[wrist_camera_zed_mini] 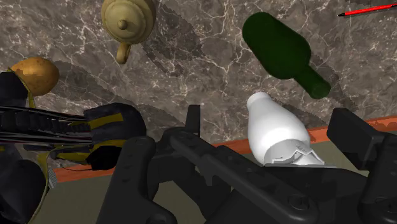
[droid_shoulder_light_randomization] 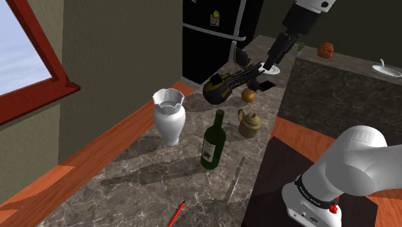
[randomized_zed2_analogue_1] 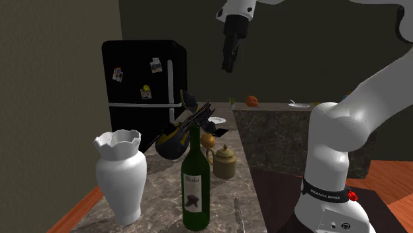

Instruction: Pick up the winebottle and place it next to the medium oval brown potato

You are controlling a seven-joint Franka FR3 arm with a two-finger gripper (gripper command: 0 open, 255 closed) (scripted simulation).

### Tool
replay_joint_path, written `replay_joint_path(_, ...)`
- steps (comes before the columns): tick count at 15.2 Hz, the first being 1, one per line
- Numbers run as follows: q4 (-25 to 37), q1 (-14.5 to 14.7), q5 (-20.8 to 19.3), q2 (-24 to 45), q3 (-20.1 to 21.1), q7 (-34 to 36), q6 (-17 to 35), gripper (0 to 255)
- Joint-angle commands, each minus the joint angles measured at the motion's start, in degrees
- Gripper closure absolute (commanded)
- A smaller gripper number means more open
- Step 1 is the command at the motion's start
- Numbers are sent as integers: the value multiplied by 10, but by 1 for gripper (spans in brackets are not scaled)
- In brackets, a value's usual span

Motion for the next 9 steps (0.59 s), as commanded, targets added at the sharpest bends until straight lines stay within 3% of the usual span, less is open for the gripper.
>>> replay_joint_path(1,0,0,0,0,0,0,0,0)
replay_joint_path(9,-48,20,21,59,103,82,78,0)
